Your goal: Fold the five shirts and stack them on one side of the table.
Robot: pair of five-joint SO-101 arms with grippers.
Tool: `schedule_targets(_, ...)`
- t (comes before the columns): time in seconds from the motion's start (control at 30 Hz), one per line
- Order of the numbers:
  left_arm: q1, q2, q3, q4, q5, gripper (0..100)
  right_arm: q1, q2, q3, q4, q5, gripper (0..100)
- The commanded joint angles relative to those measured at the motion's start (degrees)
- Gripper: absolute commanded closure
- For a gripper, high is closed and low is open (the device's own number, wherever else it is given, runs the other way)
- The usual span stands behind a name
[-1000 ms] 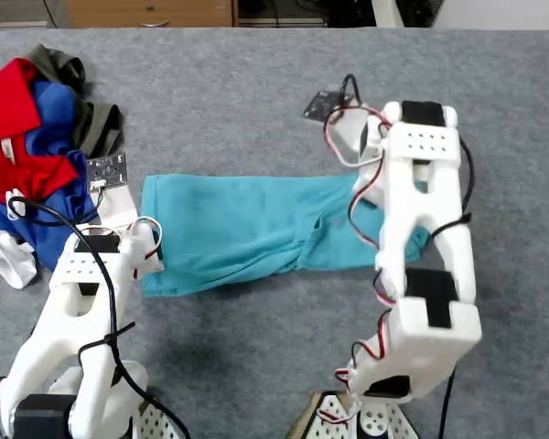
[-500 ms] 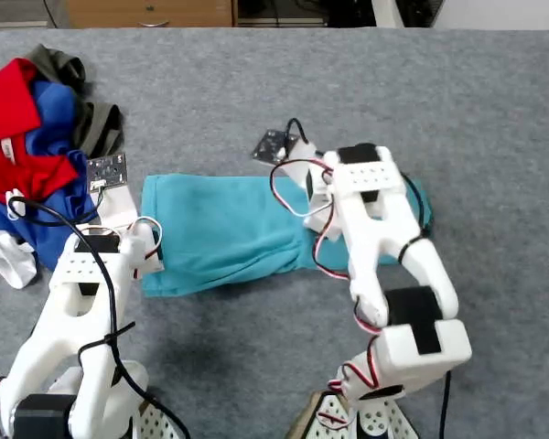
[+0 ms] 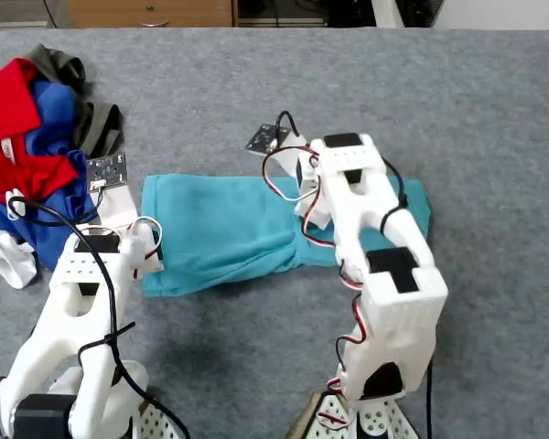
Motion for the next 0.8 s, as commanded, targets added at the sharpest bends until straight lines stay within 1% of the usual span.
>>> schedule_targets(0.0, 0.79, -1.54, -0.09, -0.44, -0.09, 98, 0.92, -1.36, -6.11, 5.54, -0.7, 99.4)
schedule_targets(0.13, 0.26, -1.63, -0.62, -0.26, 0.35, 98, 1.63, -8.75, -16.92, 15.82, -4.04, 99.4)
schedule_targets(0.2, 0.18, -1.63, -1.67, 1.32, 2.2, 98, 2.07, -12.35, -22.81, 20.75, -4.84, 99.4)
schedule_targets(0.3, 0.62, -1.63, -8.09, 10.37, 2.73, 97, 2.77, -16.04, -29.23, 27.78, -5.1, 99.4)
schedule_targets(0.37, 0.35, -1.19, -13.45, 16.26, 2.73, 91, 4.44, -17.01, -31.34, 31.3, -5.1, 99.4)
schedule_targets(0.43, 0.18, -1.1, -19.08, 21.89, 2.99, 83, 7.96, -17.27, -31.34, 32.79, -5.71, 99.4)
schedule_targets(0.5, -0.26, -1.01, -23.74, 25.85, 3.16, 78, 12.7, -17.36, -30.02, 32.79, -8.0, 99.4)
schedule_targets(0.57, -0.26, 0.13, -26.81, 26.64, 3.08, 77, 16.84, -17.54, -27.21, 32.88, -8.18, 99.4)
schedule_targets(0.6, -0.53, 1.54, -27.87, 26.46, 2.99, 77, 18.42, -17.71, -25.27, 33.05, -6.95, 99.4)
schedule_targets(0.67, -0.7, 6.11, -30.07, 26.9, 2.73, 77, 21.41, -19.3, -20.97, 32.62, -4.75, 99.4)
schedule_targets(0.77, -1.58, 15.25, -33.32, 27.78, 2.64, 77, 26.59, -23.87, -13.49, 29.27, -2.81, 99.4)
